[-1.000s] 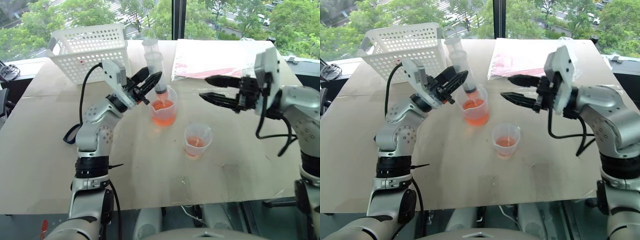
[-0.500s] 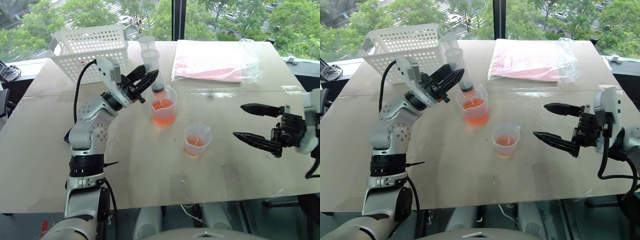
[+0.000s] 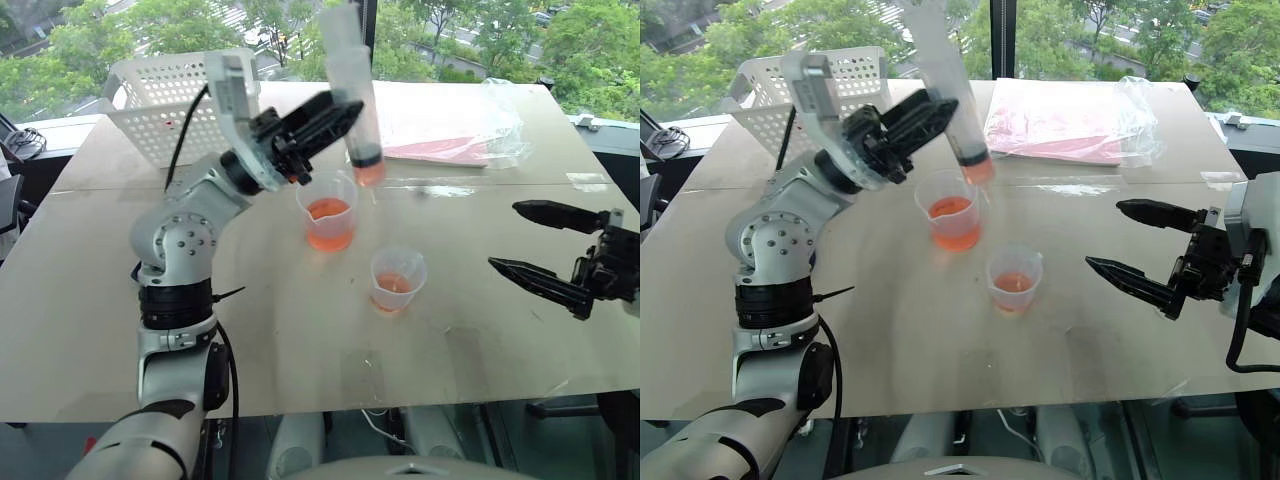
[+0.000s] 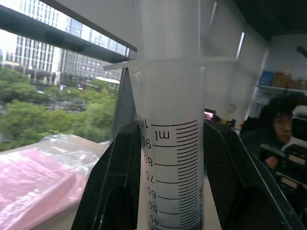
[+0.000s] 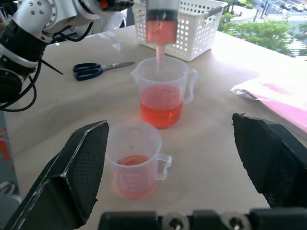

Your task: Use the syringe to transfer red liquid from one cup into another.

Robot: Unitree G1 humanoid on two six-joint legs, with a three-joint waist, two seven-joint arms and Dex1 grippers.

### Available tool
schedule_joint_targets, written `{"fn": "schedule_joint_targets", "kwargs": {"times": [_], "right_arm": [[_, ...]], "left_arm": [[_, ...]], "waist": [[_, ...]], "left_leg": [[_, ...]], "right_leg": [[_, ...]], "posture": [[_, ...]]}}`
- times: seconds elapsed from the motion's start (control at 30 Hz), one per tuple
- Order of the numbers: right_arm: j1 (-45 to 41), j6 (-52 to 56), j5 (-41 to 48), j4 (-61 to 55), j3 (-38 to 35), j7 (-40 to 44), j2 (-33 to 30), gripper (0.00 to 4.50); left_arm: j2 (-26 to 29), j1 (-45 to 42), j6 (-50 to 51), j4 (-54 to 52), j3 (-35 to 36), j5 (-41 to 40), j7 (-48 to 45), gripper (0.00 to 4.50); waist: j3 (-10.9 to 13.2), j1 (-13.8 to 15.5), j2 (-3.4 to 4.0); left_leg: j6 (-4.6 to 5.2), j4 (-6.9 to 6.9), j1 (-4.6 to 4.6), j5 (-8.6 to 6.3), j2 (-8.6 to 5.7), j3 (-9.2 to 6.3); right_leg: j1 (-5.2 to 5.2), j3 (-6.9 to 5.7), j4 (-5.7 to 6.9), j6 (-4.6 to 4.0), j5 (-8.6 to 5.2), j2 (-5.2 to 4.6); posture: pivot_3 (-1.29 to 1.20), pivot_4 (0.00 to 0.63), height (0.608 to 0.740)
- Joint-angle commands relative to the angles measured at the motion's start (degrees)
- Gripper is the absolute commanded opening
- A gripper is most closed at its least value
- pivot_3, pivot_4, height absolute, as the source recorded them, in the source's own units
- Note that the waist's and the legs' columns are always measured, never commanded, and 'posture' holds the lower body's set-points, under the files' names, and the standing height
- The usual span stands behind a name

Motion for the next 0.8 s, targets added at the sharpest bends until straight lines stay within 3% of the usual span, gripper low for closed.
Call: {"fn": "schedule_joint_targets", "kwargs": {"times": [0.03, 0.27, 0.57, 0.8], "right_arm": [[1.68, -0.36, 1.24, -1.91, -3.41, -0.63, -1.4, 4.42], [2.25, 0.09, 1.71, -3.06, -4.2, -5.05, -3.06, 4.42], [-6.43, 5.58, 15.96, -2.56, -1.64, -18.67, -9.61, 4.42], [-13.27, 6.94, 24.11, -2.06, 4.99, -30.22, -14.17, 4.42]], "left_arm": [[0.08, 3.11, -1.14, -4.46, -4.16, 0.65, -4.69, 1.32], [0.27, 7.19, -7.38, -4.0, -11.18, 7.51, -12.16, 1.32], [-0.43, 8.89, -20.66, 2.26, -16.8, 18.47, -19.83, 1.32], [-2.32, 9.44, -26.67, 4.87, -17.77, 22.81, -19.82, 1.32]], "waist": [[0.0, -0.01, 0.0], [-0.01, 0.05, 0.01], [-0.01, 0.24, 0.03], [-0.01, 0.83, 0.03]], "left_leg": [[0.0, 0.0, 0.0, 0.0, 0.0, 0.0], [0.0, 0.15, -0.01, 0.0, 0.0, 0.0], [0.01, 0.27, -0.04, -0.01, 0.01, -0.02], [0.02, 0.26, -0.06, -0.01, 0.02, -0.01]], "right_leg": [[0.0, 0.0, 0.0, 0.0, 0.0, 0.0], [0.02, 0.02, 0.02, -0.03, -0.01, 0.03], [0.11, 0.08, 0.01, -0.25, -0.13, 0.04], [0.11, 0.1, -0.04, -0.26, -0.13, 0.03]], "posture": [[0.0, 0.15, 0.74], [0.0, 0.15, 0.74], [0.0, 0.15, 0.74], [0.0, 0.15, 0.74]]}}
